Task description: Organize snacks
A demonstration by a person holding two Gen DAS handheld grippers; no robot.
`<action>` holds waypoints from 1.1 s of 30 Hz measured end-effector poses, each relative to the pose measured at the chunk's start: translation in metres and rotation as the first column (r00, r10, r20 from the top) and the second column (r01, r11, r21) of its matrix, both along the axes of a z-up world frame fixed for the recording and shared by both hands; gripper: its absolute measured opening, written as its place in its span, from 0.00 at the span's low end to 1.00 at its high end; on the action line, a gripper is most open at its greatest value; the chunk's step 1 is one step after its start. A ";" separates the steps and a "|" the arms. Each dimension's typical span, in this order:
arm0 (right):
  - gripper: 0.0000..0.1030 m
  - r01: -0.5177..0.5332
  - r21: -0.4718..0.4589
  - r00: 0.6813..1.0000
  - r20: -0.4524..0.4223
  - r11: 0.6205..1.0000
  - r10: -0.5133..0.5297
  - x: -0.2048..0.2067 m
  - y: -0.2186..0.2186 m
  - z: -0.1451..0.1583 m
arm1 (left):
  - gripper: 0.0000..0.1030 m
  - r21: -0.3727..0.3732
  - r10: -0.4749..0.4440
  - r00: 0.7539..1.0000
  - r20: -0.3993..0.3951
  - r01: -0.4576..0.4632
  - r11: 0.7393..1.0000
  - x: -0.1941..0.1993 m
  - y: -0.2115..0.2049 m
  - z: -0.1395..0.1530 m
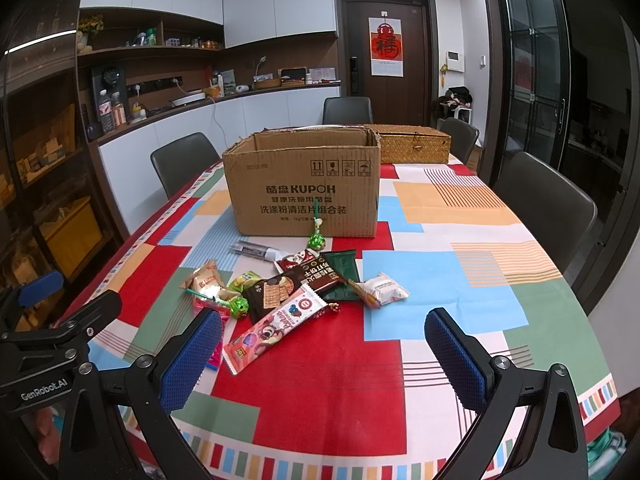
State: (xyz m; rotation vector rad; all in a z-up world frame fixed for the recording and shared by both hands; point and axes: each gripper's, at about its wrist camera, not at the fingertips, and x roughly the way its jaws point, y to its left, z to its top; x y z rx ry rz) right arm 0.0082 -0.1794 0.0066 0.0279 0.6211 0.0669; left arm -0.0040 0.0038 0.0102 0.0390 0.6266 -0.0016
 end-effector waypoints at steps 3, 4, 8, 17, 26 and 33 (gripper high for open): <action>0.99 0.000 0.001 1.000 0.000 1.000 0.000 0.000 0.000 0.000 | 1.00 0.000 -0.001 1.000 0.001 0.001 1.000 -0.001 -0.001 0.000; 0.99 -0.001 0.001 1.000 0.000 1.000 0.001 -0.001 0.000 0.000 | 1.00 0.000 -0.001 1.000 0.002 0.001 1.000 -0.001 -0.001 0.000; 0.99 0.001 0.001 1.000 0.001 1.000 -0.001 -0.001 0.000 0.000 | 1.00 0.001 -0.002 1.000 0.002 0.002 1.000 -0.002 -0.002 -0.001; 0.99 0.000 0.003 1.000 0.001 1.000 0.000 -0.001 0.000 0.000 | 1.00 0.000 -0.002 1.000 0.004 0.002 1.000 -0.002 -0.002 -0.002; 0.99 0.000 0.004 1.000 0.002 1.000 0.000 -0.001 0.000 0.000 | 1.00 0.001 -0.001 1.000 0.003 0.001 1.000 -0.002 -0.002 -0.001; 0.99 -0.001 0.005 1.000 0.001 1.000 0.001 -0.001 -0.001 0.000 | 1.00 0.001 -0.001 1.000 0.003 0.001 1.000 -0.002 -0.002 -0.002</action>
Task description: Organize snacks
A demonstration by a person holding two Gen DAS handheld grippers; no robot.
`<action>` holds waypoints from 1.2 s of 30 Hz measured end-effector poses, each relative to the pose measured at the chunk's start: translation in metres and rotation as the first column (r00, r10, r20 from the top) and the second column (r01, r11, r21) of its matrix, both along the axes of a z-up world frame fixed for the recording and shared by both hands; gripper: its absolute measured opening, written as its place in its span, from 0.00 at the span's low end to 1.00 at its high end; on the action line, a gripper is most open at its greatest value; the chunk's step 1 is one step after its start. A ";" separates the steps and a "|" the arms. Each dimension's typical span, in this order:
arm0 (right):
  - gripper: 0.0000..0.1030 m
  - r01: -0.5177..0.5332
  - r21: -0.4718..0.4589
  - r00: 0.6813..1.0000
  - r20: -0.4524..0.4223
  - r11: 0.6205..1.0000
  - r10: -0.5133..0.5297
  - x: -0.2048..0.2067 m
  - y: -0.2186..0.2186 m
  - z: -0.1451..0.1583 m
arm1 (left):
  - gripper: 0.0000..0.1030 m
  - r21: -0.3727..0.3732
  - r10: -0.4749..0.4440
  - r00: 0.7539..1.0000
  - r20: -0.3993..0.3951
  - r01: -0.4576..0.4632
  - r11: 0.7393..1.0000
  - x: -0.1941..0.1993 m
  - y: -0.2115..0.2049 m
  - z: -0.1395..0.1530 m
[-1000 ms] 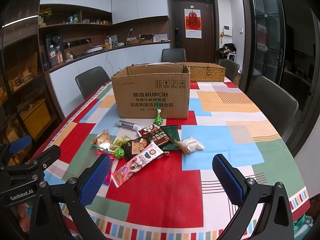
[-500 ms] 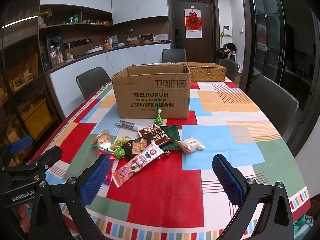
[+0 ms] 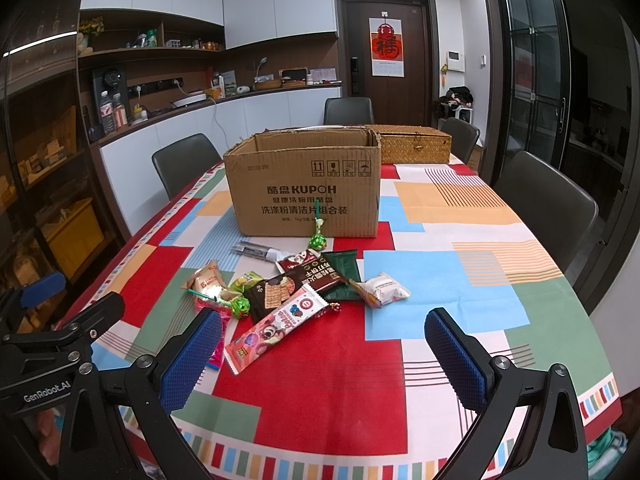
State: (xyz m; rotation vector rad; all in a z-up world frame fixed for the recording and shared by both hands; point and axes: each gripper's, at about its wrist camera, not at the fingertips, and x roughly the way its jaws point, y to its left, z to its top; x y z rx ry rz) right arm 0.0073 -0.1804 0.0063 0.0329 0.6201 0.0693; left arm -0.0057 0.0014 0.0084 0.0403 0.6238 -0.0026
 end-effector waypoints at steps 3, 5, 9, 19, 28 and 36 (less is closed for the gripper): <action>0.99 0.000 0.000 1.000 0.001 1.000 0.000 0.000 0.000 0.000 | 1.00 0.000 0.000 1.000 0.000 0.000 1.000 0.000 0.000 0.000; 0.99 0.000 0.000 1.000 0.000 1.000 0.000 0.000 0.000 0.000 | 1.00 0.000 0.000 1.000 0.000 0.000 1.000 0.000 0.000 0.000; 0.99 0.001 0.001 1.000 -0.001 1.000 -0.001 0.000 0.002 0.000 | 1.00 0.000 -0.001 1.000 -0.001 0.001 1.000 0.000 0.000 0.000; 0.99 -0.001 0.003 1.000 -0.012 1.000 0.001 0.002 0.003 -0.005 | 1.00 -0.001 -0.003 1.000 -0.016 0.003 1.000 0.000 -0.001 -0.006; 0.99 -0.028 0.018 0.996 -0.079 0.999 0.029 0.018 0.003 -0.016 | 1.00 -0.019 -0.041 0.993 -0.107 0.039 0.999 0.018 0.000 -0.023; 0.84 -0.095 0.071 0.975 -0.196 0.993 0.107 0.045 0.008 -0.040 | 0.81 -0.061 -0.099 0.970 -0.223 0.088 0.994 0.042 -0.003 -0.044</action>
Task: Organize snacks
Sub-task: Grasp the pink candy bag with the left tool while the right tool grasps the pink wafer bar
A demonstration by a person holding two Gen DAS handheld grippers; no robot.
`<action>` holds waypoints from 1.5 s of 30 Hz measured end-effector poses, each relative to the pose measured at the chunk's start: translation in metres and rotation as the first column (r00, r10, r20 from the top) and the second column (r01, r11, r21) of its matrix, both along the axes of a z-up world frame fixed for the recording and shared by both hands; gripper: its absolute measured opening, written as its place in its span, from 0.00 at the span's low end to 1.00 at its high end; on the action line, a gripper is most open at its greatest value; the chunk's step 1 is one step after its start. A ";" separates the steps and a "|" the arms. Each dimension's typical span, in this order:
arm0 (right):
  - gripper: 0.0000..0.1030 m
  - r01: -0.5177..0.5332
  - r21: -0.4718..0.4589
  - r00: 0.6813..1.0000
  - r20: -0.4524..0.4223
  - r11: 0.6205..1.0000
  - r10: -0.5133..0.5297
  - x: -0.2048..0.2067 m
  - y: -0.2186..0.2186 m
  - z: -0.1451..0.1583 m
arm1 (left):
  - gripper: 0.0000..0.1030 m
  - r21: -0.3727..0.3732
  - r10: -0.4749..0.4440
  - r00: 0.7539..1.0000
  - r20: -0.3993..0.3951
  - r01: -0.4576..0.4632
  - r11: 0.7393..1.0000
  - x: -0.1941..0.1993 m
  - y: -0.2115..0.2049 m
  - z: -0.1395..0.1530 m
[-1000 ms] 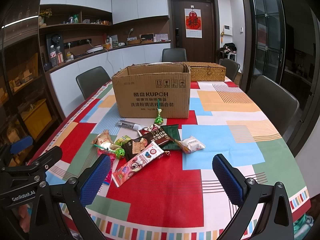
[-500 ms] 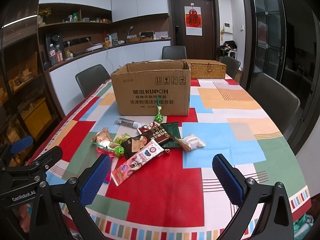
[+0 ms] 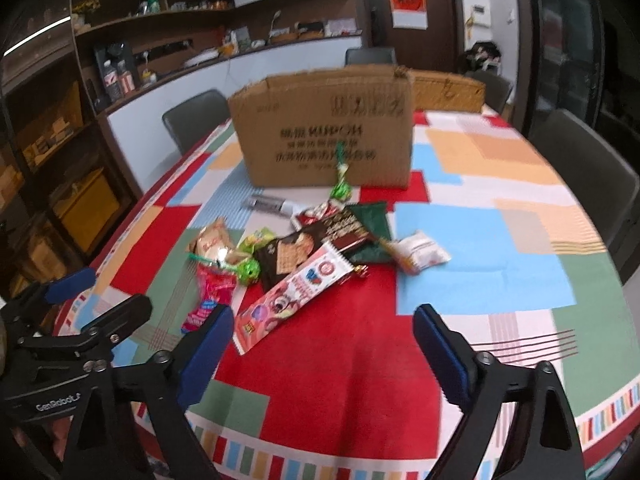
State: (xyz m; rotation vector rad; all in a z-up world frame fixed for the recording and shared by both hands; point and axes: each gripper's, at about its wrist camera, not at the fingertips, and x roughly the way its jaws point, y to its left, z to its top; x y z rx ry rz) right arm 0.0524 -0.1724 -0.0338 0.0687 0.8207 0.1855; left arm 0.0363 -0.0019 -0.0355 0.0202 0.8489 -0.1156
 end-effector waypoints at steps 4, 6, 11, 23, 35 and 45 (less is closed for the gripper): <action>0.75 -0.052 0.028 0.996 -0.068 0.998 0.053 0.016 0.005 -0.014 | 0.76 -0.024 -0.040 0.997 -0.059 0.039 0.999 0.014 -0.004 -0.012; 0.71 -0.071 0.042 0.993 -0.095 0.997 0.075 0.024 0.006 -0.020 | 0.72 -0.039 -0.060 0.994 -0.089 0.057 0.998 0.022 -0.006 -0.018; 0.62 -0.105 0.079 0.981 -0.153 0.991 0.116 0.045 0.009 -0.036 | 0.65 -0.054 -0.089 0.984 -0.157 0.081 0.995 0.040 -0.009 -0.035; 0.50 -0.151 0.141 0.953 -0.241 0.978 0.182 0.075 0.018 -0.061 | 0.49 -0.089 -0.106 0.962 -0.252 0.085 0.992 0.064 -0.007 -0.058; 0.40 -0.164 0.170 0.939 -0.274 0.972 0.206 0.087 0.025 -0.070 | 0.34 -0.096 -0.120 0.954 -0.273 0.097 0.991 0.074 -0.010 -0.064; 0.09 -0.189 0.157 0.954 -0.203 0.969 0.219 0.077 0.026 -0.055 | 0.30 -0.090 -0.126 0.965 -0.231 0.108 0.990 0.066 -0.012 -0.050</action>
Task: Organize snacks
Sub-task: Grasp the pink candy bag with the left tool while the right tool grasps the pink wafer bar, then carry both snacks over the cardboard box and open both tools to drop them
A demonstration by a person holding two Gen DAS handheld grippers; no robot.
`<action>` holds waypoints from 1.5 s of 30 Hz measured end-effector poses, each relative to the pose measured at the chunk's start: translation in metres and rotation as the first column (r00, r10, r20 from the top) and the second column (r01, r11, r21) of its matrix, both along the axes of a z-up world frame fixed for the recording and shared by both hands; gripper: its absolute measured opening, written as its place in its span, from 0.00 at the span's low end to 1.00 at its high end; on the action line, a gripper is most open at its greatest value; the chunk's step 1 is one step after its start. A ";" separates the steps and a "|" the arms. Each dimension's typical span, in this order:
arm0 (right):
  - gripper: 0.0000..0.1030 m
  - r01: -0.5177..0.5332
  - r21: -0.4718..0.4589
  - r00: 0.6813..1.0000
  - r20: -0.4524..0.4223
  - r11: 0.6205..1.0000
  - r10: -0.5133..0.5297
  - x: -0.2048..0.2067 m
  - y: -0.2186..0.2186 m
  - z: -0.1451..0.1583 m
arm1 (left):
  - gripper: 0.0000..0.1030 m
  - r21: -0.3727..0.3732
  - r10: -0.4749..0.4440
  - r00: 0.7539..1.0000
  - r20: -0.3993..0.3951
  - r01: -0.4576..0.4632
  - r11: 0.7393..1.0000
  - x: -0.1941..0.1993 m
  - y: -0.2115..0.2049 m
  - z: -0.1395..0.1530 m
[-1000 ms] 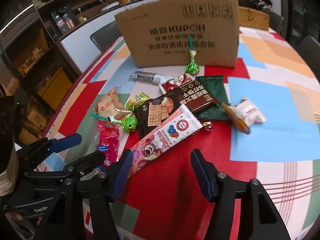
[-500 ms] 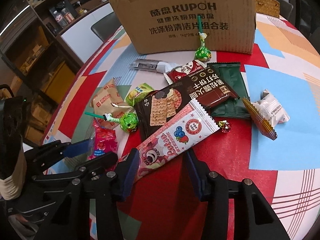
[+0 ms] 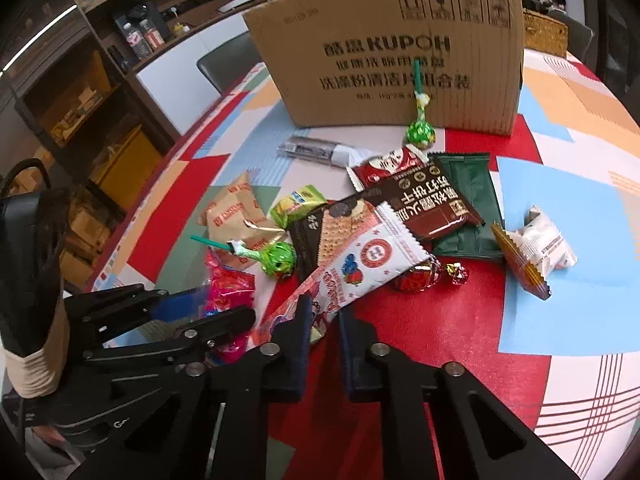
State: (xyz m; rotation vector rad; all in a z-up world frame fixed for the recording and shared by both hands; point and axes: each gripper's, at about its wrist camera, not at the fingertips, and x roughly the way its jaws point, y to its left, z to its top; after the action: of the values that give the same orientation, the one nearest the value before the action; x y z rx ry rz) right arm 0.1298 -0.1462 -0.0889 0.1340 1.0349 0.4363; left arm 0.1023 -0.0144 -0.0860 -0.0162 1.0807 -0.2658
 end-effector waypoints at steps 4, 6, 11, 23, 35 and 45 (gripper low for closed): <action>0.06 -0.009 0.004 0.999 0.034 1.000 0.009 -0.006 0.000 0.011 | 0.30 0.002 0.010 0.999 0.036 -0.010 1.000 -0.002 0.001 0.011; 0.06 -0.012 0.003 0.999 0.048 1.000 0.012 -0.008 0.000 0.015 | 0.30 0.001 0.015 0.999 0.052 -0.015 1.000 -0.003 0.001 0.017; 0.05 -0.009 0.006 0.996 0.084 1.000 0.008 -0.011 -0.002 0.029 | 0.29 0.004 0.022 0.994 0.106 -0.022 1.000 -0.002 0.001 0.035; 0.05 0.031 0.037 0.975 0.218 0.999 -0.038 -0.011 -0.015 0.079 | 0.29 0.006 0.007 0.965 0.261 -0.009 1.000 0.012 -0.009 0.086; 0.05 0.085 0.037 0.914 0.395 0.996 -0.093 0.021 -0.026 0.136 | 0.29 0.015 0.014 0.895 0.446 -0.023 1.000 0.054 -0.015 0.145; 0.05 0.158 0.043 0.838 0.522 0.986 -0.157 0.071 -0.035 0.186 | 0.29 -0.002 -0.001 0.880 0.475 0.002 1.000 0.124 -0.024 0.180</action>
State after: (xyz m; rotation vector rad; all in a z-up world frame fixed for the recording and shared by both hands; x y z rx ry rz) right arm 0.2007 -0.1815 0.0972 0.0898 0.4770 0.2949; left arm 0.2259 -0.0388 0.0943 0.0469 0.5881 -0.2554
